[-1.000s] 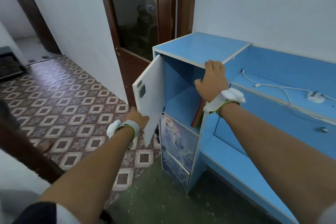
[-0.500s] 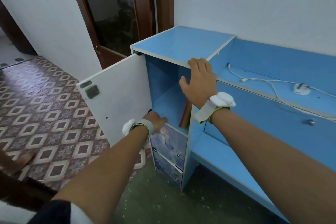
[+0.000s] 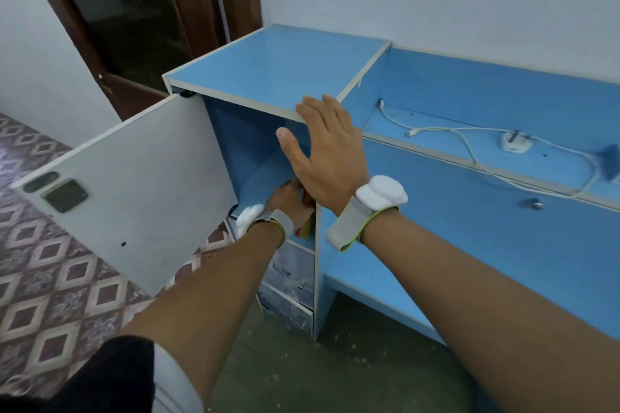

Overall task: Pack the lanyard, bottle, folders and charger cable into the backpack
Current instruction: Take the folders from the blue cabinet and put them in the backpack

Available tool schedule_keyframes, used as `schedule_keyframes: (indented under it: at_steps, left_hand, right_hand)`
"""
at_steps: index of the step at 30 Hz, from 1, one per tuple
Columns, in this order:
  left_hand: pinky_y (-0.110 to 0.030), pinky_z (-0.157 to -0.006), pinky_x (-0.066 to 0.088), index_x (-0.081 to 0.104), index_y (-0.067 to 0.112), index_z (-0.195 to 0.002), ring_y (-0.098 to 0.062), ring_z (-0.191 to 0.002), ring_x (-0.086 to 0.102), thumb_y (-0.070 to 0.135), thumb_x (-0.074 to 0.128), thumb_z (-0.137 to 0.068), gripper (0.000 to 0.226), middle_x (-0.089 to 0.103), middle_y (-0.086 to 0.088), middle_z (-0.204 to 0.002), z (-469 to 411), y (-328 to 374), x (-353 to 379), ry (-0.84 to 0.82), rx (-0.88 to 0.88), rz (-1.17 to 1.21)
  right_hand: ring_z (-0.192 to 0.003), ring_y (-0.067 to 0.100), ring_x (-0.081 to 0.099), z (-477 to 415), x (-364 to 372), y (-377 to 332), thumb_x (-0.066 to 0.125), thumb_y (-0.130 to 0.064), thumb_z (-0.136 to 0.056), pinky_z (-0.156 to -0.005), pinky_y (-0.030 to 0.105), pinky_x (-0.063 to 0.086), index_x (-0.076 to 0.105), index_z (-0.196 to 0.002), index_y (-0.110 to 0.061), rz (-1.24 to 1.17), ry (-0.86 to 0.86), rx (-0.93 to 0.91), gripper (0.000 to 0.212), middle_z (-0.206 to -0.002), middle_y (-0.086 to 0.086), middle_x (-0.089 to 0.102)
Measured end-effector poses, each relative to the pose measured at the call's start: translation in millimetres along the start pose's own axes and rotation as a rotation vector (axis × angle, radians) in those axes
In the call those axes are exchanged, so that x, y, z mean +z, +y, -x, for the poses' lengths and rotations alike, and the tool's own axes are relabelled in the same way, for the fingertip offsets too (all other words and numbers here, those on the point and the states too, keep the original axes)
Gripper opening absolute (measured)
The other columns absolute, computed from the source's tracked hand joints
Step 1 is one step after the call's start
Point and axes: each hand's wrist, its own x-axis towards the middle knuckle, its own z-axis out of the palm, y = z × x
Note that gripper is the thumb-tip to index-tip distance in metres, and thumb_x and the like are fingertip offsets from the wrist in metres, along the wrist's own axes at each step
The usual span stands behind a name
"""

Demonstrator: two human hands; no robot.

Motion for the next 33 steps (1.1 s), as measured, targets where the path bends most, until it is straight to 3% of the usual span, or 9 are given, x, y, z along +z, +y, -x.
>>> schedule_keyframes:
  at_steps: [3,7,13,17,19,22,25,28,33]
  left_hand:
    - [-0.03,-0.072,0.039,0.05,0.015,-0.09,-0.033,-0.092,0.061,0.016,0.04,-0.097,0.013,0.066,-0.013,-0.104,-4,3,3,0.011,-0.008,0.031]
    - [-0.029,-0.062,0.038,0.049,0.016,-0.08,-0.033,-0.077,0.058,0.02,0.044,-0.088,0.01,0.06,-0.008,-0.08,14,-7,-13,0.132,-0.095,0.268]
    - [-0.03,-0.066,0.035,0.054,0.009,-0.097,-0.03,-0.076,0.05,0.016,0.047,-0.094,0.011,0.06,-0.015,-0.089,65,-30,-66,0.327,-0.129,0.315]
    - [-0.032,-0.068,0.035,0.055,0.005,-0.106,-0.039,-0.087,0.057,0.016,0.045,-0.096,0.018,0.063,-0.022,-0.098,97,-38,-108,0.49,-0.093,0.211]
    - [-0.033,-0.068,0.038,0.054,0.004,-0.103,-0.039,-0.088,0.059,0.017,0.046,-0.096,0.016,0.064,-0.022,-0.099,114,-36,-132,0.532,-0.07,0.142]
    - [-0.038,-0.071,0.047,0.054,0.006,-0.097,-0.036,-0.085,0.059,0.022,0.049,-0.094,0.017,0.065,-0.018,-0.093,136,-30,-164,0.546,-0.039,0.015]
    - [-0.035,-0.071,0.047,0.055,0.013,-0.093,-0.032,-0.08,0.058,0.027,0.05,-0.094,0.015,0.064,-0.009,-0.087,159,-25,-194,0.555,-0.02,-0.057]
    - [-0.028,-0.068,0.036,0.051,0.017,-0.086,-0.025,-0.074,0.052,0.025,0.051,-0.094,0.011,0.055,-0.002,-0.079,183,-18,-221,0.546,-0.023,-0.062]
    - [-0.028,-0.069,0.037,0.059,0.015,-0.09,-0.027,-0.077,0.055,0.024,0.056,-0.091,0.009,0.059,-0.003,-0.078,193,-12,-248,0.616,0.017,-0.05]
  right_hand:
    - [-0.141,0.018,0.035,-1,-2,2,0.038,-0.056,-0.093,-0.099,0.04,0.039,0.059,-0.129,-0.017,-0.012,-0.026,0.005,0.057,-0.14,-0.004,0.055]
    - [-0.142,0.017,0.031,-4,-7,5,0.042,-0.053,-0.096,-0.104,0.041,0.034,0.056,-0.132,-0.019,-0.034,-0.096,0.015,0.051,-0.142,-0.005,0.051]
    - [-0.11,0.022,0.052,-17,-13,-11,0.041,-0.059,-0.091,-0.107,0.045,0.029,0.063,-0.106,-0.018,0.05,-0.068,0.092,0.048,-0.111,-0.003,0.06]
    - [-0.114,0.021,0.054,-29,-19,-28,0.042,-0.062,-0.089,-0.116,0.049,0.014,0.065,-0.11,-0.019,0.077,-0.216,0.029,0.052,-0.114,0.001,0.059]
    - [-0.113,0.021,0.056,-31,-20,-35,0.05,-0.059,-0.086,-0.114,0.045,0.025,0.065,-0.115,-0.019,0.012,-0.309,-0.072,0.051,-0.116,0.0,0.061]
    - [-0.107,0.019,0.058,-31,-32,-44,0.064,-0.052,-0.079,-0.094,0.036,0.047,0.059,-0.125,-0.021,-0.189,-0.472,-0.125,0.056,-0.118,-0.002,0.061]
    - [-0.109,0.015,0.055,-34,-46,-57,0.072,-0.049,-0.08,-0.09,0.029,0.045,0.049,-0.136,-0.021,-0.329,-0.643,-0.115,0.066,-0.121,-0.006,0.056]
    - [-0.104,0.014,0.053,-38,-57,-62,0.075,-0.051,-0.076,-0.086,0.027,0.04,0.05,-0.134,-0.022,-0.397,-0.812,-0.061,0.07,-0.118,-0.007,0.057]
    - [-0.096,0.022,0.063,-40,-63,-74,0.066,-0.041,-0.089,-0.077,0.026,0.047,0.066,-0.116,-0.012,-0.455,-0.874,-0.119,0.04,-0.107,0.003,0.068]
